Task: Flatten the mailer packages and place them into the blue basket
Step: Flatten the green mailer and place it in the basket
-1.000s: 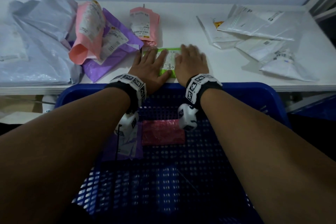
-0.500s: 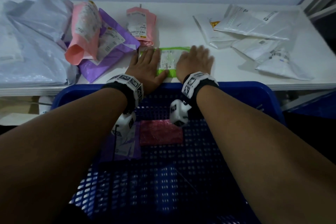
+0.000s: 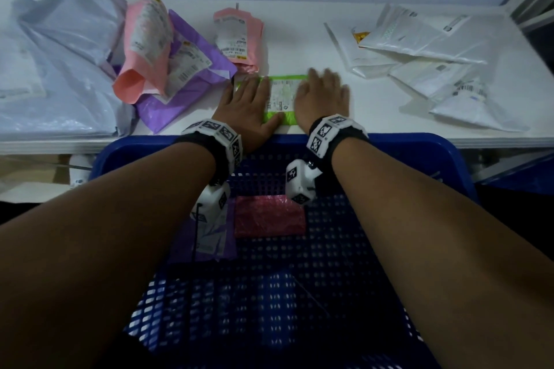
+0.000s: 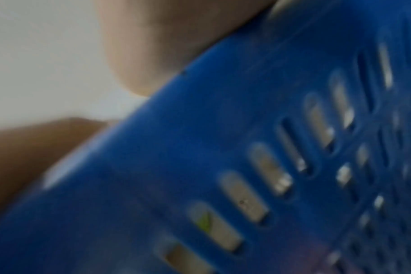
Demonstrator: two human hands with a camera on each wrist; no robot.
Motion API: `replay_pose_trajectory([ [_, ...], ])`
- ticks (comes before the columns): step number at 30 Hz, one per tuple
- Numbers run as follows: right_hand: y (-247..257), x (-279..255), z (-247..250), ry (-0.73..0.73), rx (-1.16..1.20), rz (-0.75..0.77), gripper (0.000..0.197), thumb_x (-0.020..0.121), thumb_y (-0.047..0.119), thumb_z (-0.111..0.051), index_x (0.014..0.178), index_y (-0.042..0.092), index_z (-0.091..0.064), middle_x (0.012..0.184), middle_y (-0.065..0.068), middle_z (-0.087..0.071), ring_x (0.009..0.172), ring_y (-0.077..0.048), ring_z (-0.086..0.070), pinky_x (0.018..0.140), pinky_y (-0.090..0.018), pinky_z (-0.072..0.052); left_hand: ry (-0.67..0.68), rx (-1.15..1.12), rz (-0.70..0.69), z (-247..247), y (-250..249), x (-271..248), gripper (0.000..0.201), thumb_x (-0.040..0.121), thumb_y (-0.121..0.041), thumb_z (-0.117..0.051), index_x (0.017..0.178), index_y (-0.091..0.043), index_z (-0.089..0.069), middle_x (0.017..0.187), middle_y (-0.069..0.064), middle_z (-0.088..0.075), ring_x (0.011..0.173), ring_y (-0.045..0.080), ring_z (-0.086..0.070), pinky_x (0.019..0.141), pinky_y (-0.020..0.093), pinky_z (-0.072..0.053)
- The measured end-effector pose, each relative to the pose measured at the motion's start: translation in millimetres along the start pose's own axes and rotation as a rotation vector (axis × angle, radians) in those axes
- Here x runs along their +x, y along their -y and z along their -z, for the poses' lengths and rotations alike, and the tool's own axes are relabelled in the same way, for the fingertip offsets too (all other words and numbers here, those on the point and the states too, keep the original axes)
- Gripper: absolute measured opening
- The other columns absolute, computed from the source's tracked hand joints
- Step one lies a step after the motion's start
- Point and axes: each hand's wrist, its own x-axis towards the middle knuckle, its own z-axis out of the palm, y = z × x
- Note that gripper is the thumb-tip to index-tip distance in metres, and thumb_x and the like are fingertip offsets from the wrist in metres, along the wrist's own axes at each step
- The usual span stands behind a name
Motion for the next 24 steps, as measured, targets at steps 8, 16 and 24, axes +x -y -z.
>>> replay_pose_trajectory([
  [8,12.2,-9.5,5.9,-0.029,-0.034,0.387,0.056,0.103,0.043,-0.029,0.156,0.026,-0.028,0.163,-0.008,-0.025,0.152,-0.024,-0.017,0.122,-0.048,-0.016,-0.013,-0.015,-0.016,-1.5,-0.7,0.7,0.090,0.089,-0.071,0.000,0.159,-0.016,-0.003,0.167,0.008,-0.006,0.154,0.020,-0.002,0.123,0.051,0.002],
  [16,5.7,-0.6,-1.6,-0.005,-0.035,0.014,0.054,0.104,0.039,-0.020,0.155,0.025,-0.027,0.165,-0.007,-0.018,0.153,-0.025,-0.011,0.123,-0.051,-0.007,-0.026,-0.009,-0.014,2.0,-0.1,-0.7,0.091,0.087,-0.071,-0.005,0.158,-0.013,-0.005,0.166,0.012,-0.009,0.154,0.023,-0.004,0.123,0.050,0.003],
  [24,11.4,-5.0,5.0,0.033,-0.050,0.263,0.052,0.102,0.043,-0.029,0.151,0.026,-0.035,0.162,-0.003,-0.028,0.152,-0.021,-0.016,0.121,-0.052,-0.011,-0.055,-0.070,-0.026,0.8,0.5,-0.5,0.090,0.089,-0.072,-0.008,0.159,-0.015,-0.011,0.166,0.010,-0.013,0.154,0.022,-0.006,0.123,0.051,0.000],
])
